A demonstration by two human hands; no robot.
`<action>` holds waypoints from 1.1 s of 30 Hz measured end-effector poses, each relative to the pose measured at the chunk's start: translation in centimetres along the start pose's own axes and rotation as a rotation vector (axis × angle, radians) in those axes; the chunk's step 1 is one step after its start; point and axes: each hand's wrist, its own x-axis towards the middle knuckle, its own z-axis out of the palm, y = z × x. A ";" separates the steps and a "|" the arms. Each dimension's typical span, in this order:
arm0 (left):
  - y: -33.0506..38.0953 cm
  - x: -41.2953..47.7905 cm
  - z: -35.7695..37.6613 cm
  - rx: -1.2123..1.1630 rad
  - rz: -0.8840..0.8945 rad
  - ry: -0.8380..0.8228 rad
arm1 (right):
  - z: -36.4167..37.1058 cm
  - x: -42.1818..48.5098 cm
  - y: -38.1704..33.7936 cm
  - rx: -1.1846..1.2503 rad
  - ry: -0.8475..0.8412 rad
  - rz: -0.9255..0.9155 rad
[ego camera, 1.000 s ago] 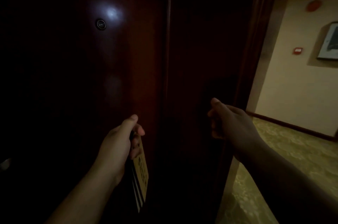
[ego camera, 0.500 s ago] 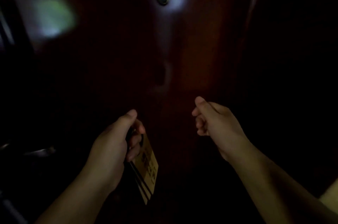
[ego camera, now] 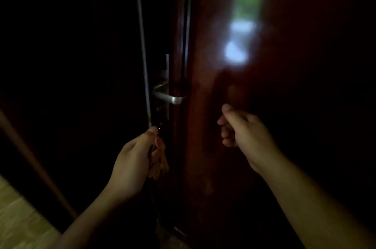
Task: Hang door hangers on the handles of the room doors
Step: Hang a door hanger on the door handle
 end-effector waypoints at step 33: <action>-6.4 15.5 1.5 -0.061 -0.362 -0.094 | 7.4 11.3 4.4 -0.244 0.157 -0.044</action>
